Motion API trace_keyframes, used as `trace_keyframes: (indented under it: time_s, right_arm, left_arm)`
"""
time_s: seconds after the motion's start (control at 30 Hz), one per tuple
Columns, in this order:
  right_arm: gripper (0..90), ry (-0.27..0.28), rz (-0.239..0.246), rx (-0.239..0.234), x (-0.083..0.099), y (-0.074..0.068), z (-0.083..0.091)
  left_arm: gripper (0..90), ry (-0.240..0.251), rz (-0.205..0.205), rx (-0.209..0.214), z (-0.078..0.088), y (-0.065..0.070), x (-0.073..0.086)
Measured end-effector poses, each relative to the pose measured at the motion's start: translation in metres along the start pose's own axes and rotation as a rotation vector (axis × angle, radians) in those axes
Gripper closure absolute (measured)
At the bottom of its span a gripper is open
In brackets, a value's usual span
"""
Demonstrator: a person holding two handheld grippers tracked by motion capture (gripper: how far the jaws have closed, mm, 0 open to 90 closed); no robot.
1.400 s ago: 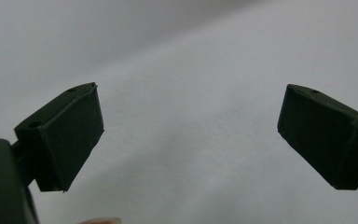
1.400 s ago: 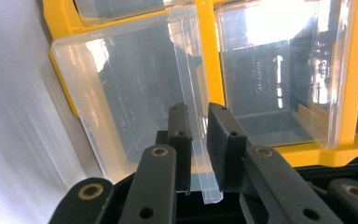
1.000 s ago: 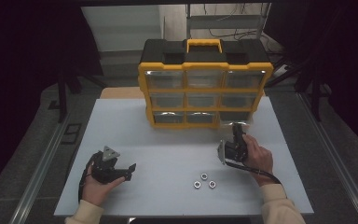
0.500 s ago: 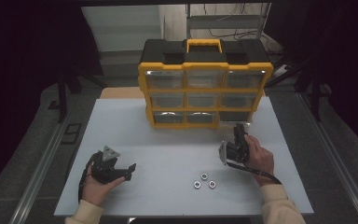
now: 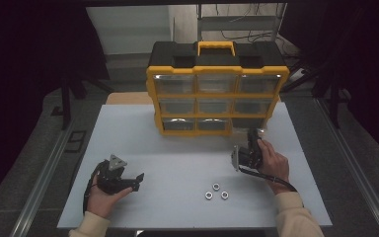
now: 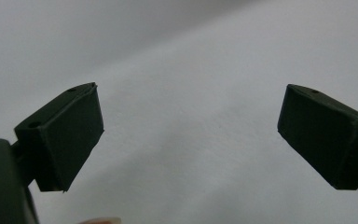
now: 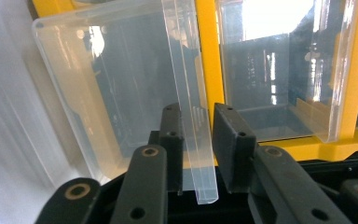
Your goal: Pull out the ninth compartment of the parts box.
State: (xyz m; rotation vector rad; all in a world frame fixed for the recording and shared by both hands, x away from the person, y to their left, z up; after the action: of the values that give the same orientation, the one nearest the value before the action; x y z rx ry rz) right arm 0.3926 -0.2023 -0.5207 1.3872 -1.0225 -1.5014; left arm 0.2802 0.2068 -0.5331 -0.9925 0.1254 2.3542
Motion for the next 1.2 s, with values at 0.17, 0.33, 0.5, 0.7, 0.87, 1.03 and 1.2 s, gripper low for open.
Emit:
trace_keyframes:
  time_s: [0.17, 0.33, 0.5, 0.7, 0.87, 1.03, 1.2]
  right_arm:
    - [75.5, 0.038, -0.012, -0.047, 0.001, -0.001, -0.002]
    - [75.6, 0.013, 0.006, 0.018, 0.001, 0.0, 0.006]
    - [75.8, 0.015, 0.005, 0.017, 0.002, 0.0, 0.012]
    - [75.9, 0.027, 0.001, 0.025, 0.002, -0.001, 0.018]
    - [76.0, 0.029, -0.002, 0.024, 0.002, -0.001, 0.022]
    - [75.9, 0.018, 0.001, 0.011, 0.004, 0.0, 0.027]
    - [76.0, 0.022, -0.002, 0.025, 0.005, 0.001, 0.031]
  left_arm:
    - [7.2, 0.0, -0.001, 0.0, 0.0, 0.0, 0.0]
    - [7.2, 0.0, 0.0, 0.002, 0.0, 0.0, 0.0]
    - [7.2, 0.0, -0.001, 0.002, 0.0, 0.001, 0.0]
    - [7.2, 0.0, 0.0, 0.001, 0.0, 0.001, 0.0]
    - [7.2, 0.001, -0.001, 0.002, 0.0, 0.001, 0.0]
    - [7.2, 0.002, 0.0, 0.002, 0.0, 0.001, 0.0]
    - [7.1, 0.003, -0.001, 0.002, 0.0, 0.002, 0.0]
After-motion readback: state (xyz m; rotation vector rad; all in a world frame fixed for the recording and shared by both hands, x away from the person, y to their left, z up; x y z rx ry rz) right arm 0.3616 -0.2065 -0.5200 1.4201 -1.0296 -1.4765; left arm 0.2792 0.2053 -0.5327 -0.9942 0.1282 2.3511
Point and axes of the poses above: each handheld gripper's, and its own axes: z roughly backward along the jaws, x roughly out of its underside, y roughly to its right, the point moved 3 cm from there along -z, roughly forward along the jaws, and after that the axes turned 12 degrees about -z, right-handed, at the moved point
